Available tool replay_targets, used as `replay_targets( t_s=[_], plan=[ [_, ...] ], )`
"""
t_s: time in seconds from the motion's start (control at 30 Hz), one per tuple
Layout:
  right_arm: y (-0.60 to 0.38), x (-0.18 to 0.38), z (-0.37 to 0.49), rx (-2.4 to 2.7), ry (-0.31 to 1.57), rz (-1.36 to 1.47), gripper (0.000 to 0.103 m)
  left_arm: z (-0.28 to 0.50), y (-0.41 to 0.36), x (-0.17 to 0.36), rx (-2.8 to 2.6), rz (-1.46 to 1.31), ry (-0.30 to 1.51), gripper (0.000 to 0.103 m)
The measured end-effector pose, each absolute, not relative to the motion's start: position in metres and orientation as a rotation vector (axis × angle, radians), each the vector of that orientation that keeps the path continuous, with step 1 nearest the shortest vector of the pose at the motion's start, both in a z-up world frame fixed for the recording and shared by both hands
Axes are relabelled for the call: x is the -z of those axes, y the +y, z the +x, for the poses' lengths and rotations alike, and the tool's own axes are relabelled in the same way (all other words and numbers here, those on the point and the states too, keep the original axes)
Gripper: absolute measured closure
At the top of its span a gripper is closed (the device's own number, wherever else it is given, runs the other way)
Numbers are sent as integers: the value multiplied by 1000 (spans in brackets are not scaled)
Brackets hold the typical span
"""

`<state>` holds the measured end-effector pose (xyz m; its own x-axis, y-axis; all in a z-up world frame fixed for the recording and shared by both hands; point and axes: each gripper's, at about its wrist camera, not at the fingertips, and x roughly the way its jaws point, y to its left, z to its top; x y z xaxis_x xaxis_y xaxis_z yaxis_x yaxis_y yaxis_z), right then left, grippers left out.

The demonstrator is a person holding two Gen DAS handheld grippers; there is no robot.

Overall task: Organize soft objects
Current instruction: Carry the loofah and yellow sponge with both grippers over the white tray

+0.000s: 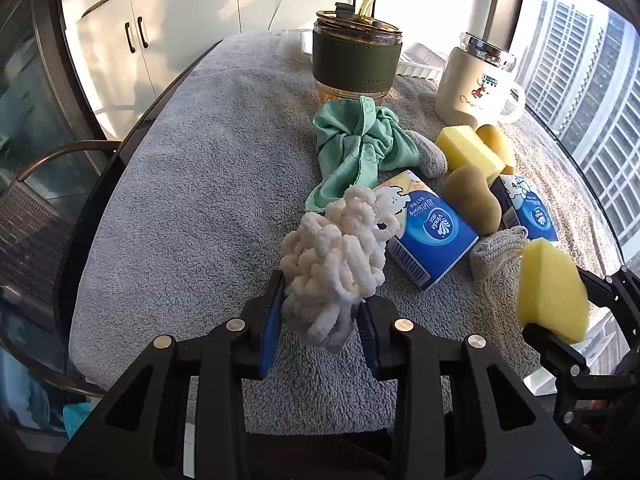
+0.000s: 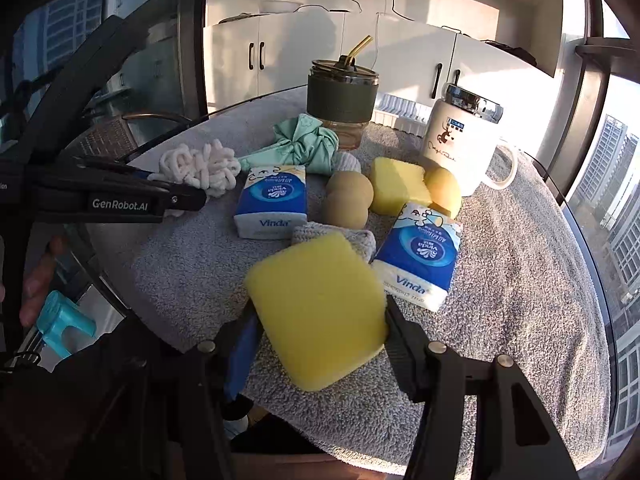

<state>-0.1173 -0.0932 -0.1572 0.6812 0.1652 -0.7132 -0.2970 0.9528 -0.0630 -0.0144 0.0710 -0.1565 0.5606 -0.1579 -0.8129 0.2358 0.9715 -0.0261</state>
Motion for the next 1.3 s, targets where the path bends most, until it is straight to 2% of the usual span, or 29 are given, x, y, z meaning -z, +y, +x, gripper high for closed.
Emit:
replay_targets(
  t_s=[0.23,0.27,0.3,0.4,0.57,0.9,1.3],
  plan=[
    [-121,123,-113,-189,727,-123,43,-8,80,135,196,90,884,72],
    [-126,121,-111,-186,730,-98,43,-6,80,134,199,87,878,74],
    [-133,118,-108,-177,731,-67,43,-5,81,134,203,83,876,84],
    [-148,116,-99,-165,744,15,43,-4,82,136,229,45,850,87],
    [-157,122,-96,-131,759,60,43,-5,85,139,296,-47,860,87],
    [-169,121,-93,-76,760,54,43,0,107,122,190,-49,825,87],
    [-226,130,-47,97,798,102,43,54,128,119,76,-27,802,87]
  ],
)
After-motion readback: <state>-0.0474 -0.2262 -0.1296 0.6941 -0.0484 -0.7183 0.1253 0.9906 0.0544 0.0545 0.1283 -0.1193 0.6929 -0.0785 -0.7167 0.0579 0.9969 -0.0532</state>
